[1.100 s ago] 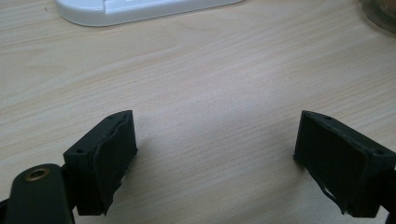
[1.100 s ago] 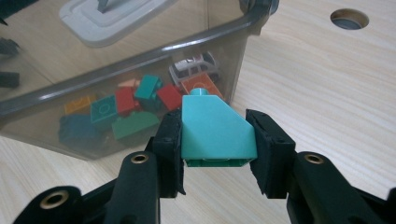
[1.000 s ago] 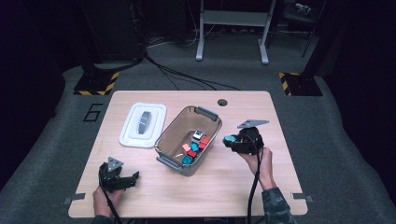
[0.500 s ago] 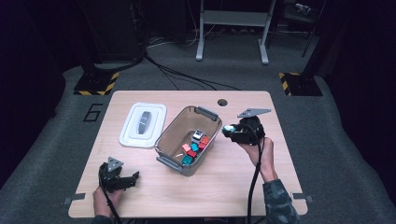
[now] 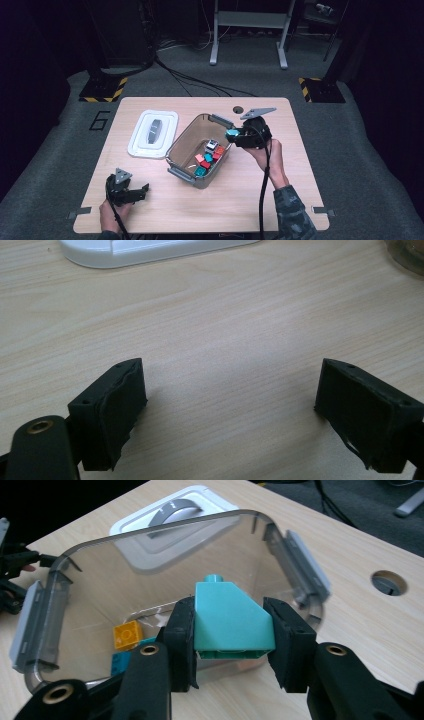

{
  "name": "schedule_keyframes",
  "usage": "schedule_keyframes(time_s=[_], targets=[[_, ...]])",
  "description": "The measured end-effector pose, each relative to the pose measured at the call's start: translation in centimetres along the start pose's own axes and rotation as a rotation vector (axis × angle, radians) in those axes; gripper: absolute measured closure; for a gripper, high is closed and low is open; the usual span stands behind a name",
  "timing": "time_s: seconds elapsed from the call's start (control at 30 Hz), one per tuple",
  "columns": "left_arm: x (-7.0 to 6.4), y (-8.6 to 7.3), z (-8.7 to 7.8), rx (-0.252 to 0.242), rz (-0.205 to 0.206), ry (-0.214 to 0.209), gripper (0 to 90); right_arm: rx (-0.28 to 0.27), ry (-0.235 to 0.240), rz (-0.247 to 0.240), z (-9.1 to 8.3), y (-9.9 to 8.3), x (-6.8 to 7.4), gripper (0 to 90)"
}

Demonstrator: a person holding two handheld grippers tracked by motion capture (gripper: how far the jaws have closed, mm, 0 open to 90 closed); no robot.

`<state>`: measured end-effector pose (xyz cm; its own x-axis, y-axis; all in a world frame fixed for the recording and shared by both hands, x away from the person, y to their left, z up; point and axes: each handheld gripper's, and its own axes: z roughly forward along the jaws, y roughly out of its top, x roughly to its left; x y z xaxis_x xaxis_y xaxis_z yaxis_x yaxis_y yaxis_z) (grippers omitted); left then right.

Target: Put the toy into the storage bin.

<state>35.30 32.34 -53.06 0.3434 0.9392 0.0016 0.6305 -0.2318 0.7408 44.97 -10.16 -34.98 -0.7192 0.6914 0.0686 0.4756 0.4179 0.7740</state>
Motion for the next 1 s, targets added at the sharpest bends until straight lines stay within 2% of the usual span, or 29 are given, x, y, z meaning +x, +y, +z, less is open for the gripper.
schedule_keyframes(time_s=[0.17,0.27,0.3,0.53,0.63,0.67,0.7,0.73,0.93,1.0], targets=[[0.0,0.0,0.0,0.001,0.000,-0.001,12.6,0.025,0.045,-0.031,1.5,0.7,1.2,58.9],[0.0,0.0,0.0,-0.001,0.000,-0.001,12.6,0.039,0.070,-0.027,2.1,0.8,1.8,58.9],[0.0,0.0,0.0,0.001,-0.002,-0.001,12.6,0.061,0.088,-0.049,2.8,0.9,2.5,58.9],[0.0,0.0,0.0,-0.002,0.000,-0.001,12.6,0.133,0.141,-0.077,4.5,0.5,4.0,58.8],[0.0,0.0,0.0,0.000,0.001,-0.001,12.6,0.168,0.165,-0.085,4.8,0.1,4.4,58.9],[0.0,0.0,0.0,0.000,0.001,0.000,12.6,0.179,0.168,-0.071,5.0,0.0,4.7,58.8],[0.0,0.0,0.0,-0.002,0.000,-0.001,12.6,0.190,0.177,-0.097,5.1,-0.1,4.7,58.8],[0.0,0.0,0.0,-0.002,0.000,-0.001,12.6,0.201,0.185,-0.091,5.1,-0.2,4.9,58.8],[0.0,0.0,0.0,0.000,0.000,-0.002,12.6,0.233,0.207,-0.112,5.2,-0.6,5.3,58.6],[0.0,0.0,0.0,0.000,0.001,-0.001,12.6,0.240,0.206,-0.103,5.1,-0.7,5.5,58.6]])
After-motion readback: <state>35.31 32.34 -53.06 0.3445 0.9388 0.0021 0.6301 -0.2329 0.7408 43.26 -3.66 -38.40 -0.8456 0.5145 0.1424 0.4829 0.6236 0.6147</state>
